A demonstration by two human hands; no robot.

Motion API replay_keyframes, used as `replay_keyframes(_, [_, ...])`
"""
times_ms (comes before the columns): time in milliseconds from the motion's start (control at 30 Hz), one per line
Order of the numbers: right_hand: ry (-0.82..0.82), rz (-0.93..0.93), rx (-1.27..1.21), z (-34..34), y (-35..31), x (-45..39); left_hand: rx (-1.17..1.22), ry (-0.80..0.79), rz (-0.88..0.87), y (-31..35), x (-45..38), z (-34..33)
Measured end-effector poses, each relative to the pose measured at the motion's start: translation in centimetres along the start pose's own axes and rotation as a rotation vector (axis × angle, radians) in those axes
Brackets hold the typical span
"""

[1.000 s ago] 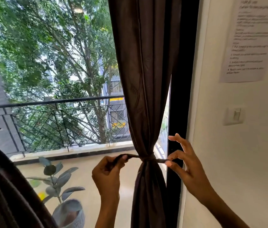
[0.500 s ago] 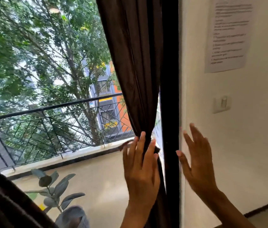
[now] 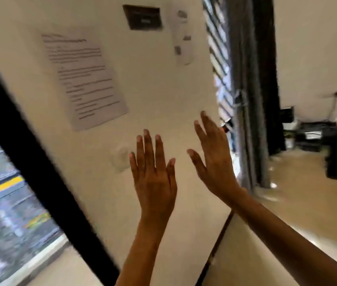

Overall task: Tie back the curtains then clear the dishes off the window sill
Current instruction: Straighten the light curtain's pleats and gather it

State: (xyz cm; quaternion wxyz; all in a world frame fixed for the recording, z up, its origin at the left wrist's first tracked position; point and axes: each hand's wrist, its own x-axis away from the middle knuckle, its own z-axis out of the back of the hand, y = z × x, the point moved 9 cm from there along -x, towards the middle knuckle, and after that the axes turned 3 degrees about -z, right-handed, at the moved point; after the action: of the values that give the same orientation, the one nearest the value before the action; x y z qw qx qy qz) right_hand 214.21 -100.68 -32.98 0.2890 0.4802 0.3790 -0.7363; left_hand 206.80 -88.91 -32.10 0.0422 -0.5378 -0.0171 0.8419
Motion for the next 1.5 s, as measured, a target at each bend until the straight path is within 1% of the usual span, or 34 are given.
replay_keyframes(233, [0.075,0.042,0.182,7.0,18.8,-7.6,0.1,0.071,-0.045,13.4,-10.0,-13.3])
replay_keyframes(333, [0.122,0.027,0.226,9.1,25.7,-10.6,0.123,0.098,-0.076,17.4,-14.0,-18.0])
replay_keyframes(500, [0.193,0.023,0.268,10.6,36.7,-15.4,0.121,0.166,-0.163,22.8,-21.1,-25.8])
replay_keyframes(700, [0.265,0.037,0.205,10.0,50.0,-21.9,0.155,0.262,-0.19,27.1,-29.6,-37.1])
replay_keyframes(833, [0.288,0.056,0.197,8.9,58.4,-28.7,0.209,0.279,-0.19,30.1,-36.9,-45.7])
replay_keyframes(933, [0.308,0.06,0.213,8.9,64.1,-33.0,0.197,0.281,-0.181,32.1,-41.4,-50.6])
replay_keyframes(1000, [0.327,0.062,0.222,8.9,68.5,-35.6,0.179,0.285,-0.204,33.4,-44.1,-53.5])
replay_keyframes(1100, [0.342,0.098,0.194,8.1,74.3,-39.5,0.101,0.311,-0.232,34.9,-48.3,-57.7])
replay_keyframes(1300, [0.33,0.215,0.129,5.0,84.6,-47.9,-0.071,0.359,-0.215,36.7,-55.9,-66.1])
replay_keyframes(1400, [0.309,0.271,0.079,3.1,88.5,-52.9,-0.172,0.354,-0.182,37.1,-60.2,-69.7])
replay_keyframes(1500, [0.31,0.319,0.048,1.4,91.1,-57.0,-0.279,0.353,-0.131,36.8,-63.7,-71.7])
